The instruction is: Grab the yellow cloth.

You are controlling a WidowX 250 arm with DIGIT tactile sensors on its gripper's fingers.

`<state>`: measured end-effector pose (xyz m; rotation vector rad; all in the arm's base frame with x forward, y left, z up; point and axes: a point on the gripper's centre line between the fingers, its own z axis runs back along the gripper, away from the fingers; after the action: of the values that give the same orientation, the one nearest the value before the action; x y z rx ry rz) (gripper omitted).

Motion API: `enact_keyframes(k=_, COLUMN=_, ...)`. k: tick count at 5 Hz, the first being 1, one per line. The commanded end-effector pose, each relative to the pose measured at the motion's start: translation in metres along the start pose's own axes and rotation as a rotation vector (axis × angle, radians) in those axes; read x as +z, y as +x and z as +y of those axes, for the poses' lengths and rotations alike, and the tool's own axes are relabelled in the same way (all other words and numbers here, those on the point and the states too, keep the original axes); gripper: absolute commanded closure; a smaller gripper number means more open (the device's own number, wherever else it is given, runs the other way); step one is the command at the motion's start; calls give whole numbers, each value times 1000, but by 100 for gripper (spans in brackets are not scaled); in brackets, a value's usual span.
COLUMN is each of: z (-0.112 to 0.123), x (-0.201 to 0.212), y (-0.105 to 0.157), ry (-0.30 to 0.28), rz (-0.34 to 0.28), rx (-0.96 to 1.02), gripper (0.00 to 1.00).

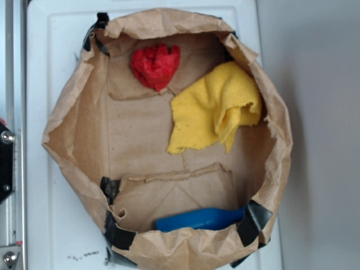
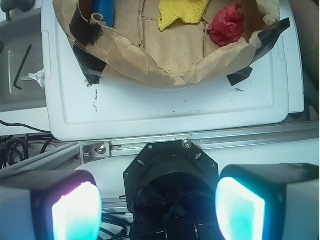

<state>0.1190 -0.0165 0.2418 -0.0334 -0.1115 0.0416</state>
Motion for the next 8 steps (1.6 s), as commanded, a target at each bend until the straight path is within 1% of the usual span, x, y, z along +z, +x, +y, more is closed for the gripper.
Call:
enact_keyframes(k=1, z=0, x=0, y=0, ry=0, rz=0, rx=0, gripper=0)
enact_keyframes(k=2, z=1, x=-7, y=50, ry=14, rz=-32, rx=61, gripper=0)
enact_keyframes(k=3, z=2, x=-26, y=98, ry=30, rz=-52, rx=113, gripper=0)
enact_keyframes(k=4, z=17, x=-45, y=147, ry=27, rz=-149, rx=57, gripper=0)
enact_keyframes(k=5, z=38, x=-69, y=196, ry=8, rz=-253, rx=5, gripper=0)
enact_keyframes(k=6, z=44, x=-95, y=235, ry=11, rz=-266, rx=-28, gripper=0)
enact_keyframes(k=7, z=49, x=-112, y=240, ry=26, rz=-206, rx=-28, gripper=0)
enact_keyframes(k=8, z=49, x=-112, y=240, ry=26, rz=-206, rx=-28, gripper=0)
